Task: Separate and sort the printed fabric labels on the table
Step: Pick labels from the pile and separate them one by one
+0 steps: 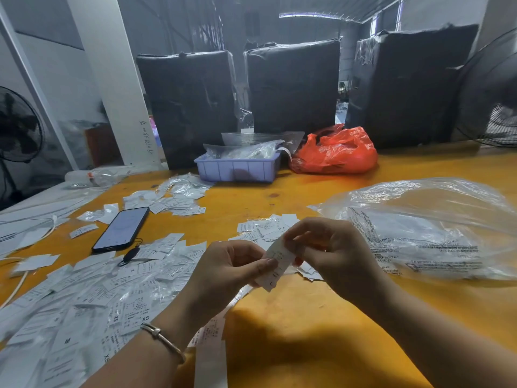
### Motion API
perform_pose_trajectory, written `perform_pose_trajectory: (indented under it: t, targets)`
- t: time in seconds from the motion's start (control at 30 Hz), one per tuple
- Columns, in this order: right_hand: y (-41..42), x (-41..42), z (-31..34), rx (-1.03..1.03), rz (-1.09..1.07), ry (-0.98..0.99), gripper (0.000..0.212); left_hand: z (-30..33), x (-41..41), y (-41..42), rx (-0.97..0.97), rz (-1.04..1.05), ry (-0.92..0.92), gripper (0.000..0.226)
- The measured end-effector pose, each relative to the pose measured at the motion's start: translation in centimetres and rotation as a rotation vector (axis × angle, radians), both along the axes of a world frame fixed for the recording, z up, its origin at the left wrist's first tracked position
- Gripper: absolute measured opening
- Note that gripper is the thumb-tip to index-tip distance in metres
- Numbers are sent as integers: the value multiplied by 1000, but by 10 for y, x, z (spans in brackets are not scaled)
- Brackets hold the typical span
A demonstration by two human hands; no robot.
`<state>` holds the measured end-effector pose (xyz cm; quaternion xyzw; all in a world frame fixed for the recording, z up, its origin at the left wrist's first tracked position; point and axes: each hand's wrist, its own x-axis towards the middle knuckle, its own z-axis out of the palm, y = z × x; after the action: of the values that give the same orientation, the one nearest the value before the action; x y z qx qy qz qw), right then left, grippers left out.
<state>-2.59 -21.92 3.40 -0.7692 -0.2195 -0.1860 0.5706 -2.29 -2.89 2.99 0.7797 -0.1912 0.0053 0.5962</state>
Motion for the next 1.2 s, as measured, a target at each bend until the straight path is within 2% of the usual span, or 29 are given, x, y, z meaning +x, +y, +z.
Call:
perform_pose_trajectory:
  t: [0.27,0.43,0.63,0.7,0.83,0.87,1.0,1.1,1.2]
  targets:
    - [5,-2,-5,-208,-193,-228,16,0,1,1,-5,16,-12,25]
    - [12,-8,-3,-280,-66,-184,20,0,1,3,-21,24,-10,29]
    - [5,-4,2,-171,22,46,23,0,1,2,18,20,-15,26]
    - [-3,0,5,-265,-94,28,19,0,2,4,20,46,-25,25]
    - [-32,14,9,-761,-470,109,16,1,9,18,83,163,-55,3]
    - [-39,18,10,-815,-576,116,16,0,13,22,141,209,-72,7]
    - [-71,31,11,-886,-916,105,16,-7,24,39,470,423,-79,15]
    - [-93,36,3,-898,-967,263,14,-8,28,47,656,514,-82,16]
    - [-105,48,-6,-1008,-951,461,25,-9,30,48,756,552,-101,14]
